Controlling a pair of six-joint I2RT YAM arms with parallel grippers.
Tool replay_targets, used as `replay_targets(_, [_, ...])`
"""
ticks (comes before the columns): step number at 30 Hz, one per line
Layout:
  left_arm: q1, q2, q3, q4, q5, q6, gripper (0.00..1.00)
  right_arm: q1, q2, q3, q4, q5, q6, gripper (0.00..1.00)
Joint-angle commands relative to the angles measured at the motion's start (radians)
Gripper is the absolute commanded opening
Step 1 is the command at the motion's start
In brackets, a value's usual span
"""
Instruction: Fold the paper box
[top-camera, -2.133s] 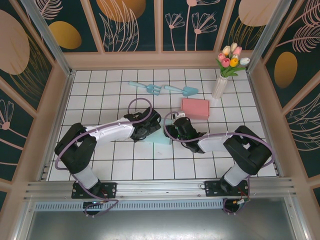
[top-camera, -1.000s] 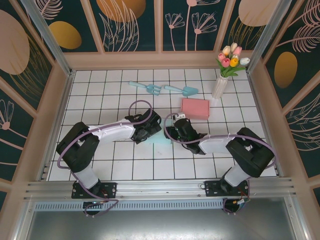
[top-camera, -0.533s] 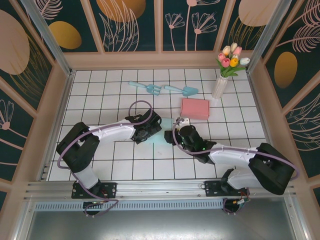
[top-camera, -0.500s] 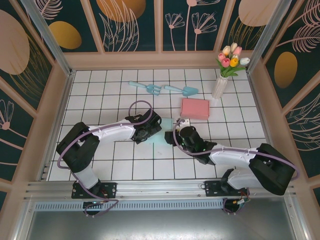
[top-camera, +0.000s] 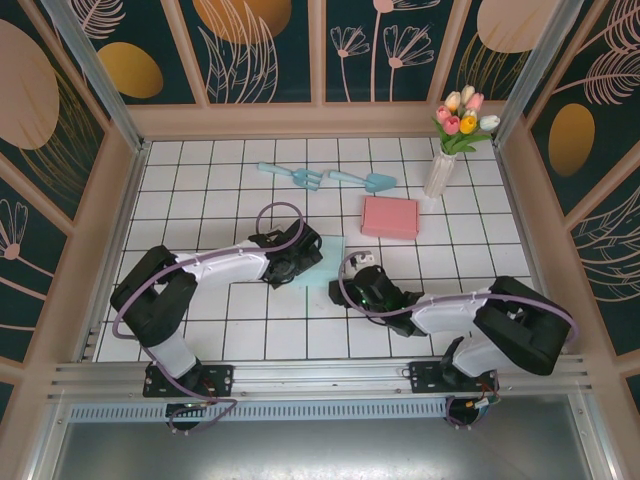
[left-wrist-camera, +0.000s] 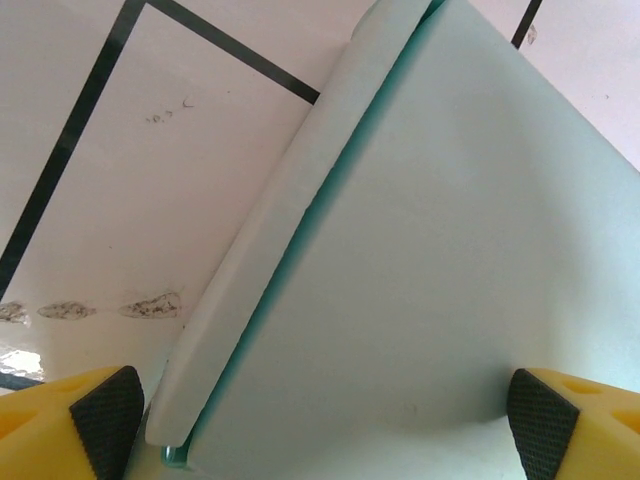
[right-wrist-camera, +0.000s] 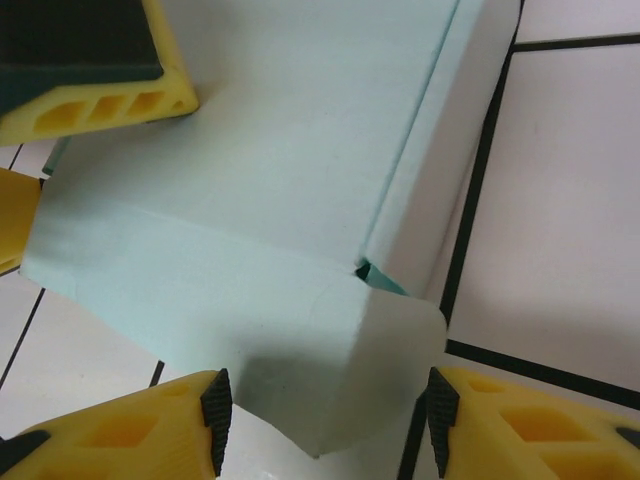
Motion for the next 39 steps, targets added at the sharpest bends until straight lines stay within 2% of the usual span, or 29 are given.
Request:
replay_targets(1, [-0.002,-0.001,-0.027,-0.047,-0.007,-0.011,0.94,0.013,0.032,0.034,0.074,-0.039,0.025,0.56])
replay_targets(9, [-0.002,0.004,-0.03,-0.04,-0.002,-0.01,0.94,0.017,0.031,0.043,0.085,-0.042,0.015,0.49])
replay_targets(16, [-0.002,-0.004,-0.03,-0.045,-0.008,-0.009,0.94,0.026,0.001,0.053,-0.001,0.053,-0.023,0.5])
replay_targets(25, [-0.002,0.003,-0.027,-0.047,-0.007,-0.012,0.94,0.026,0.013,0.042,-0.006,0.096,-0.042,0.48])
replay_targets(39, [-0.002,0.01,-0.024,-0.045,-0.009,-0.011,0.93,0.026,0.059,0.056,0.023,0.095,-0.051,0.42])
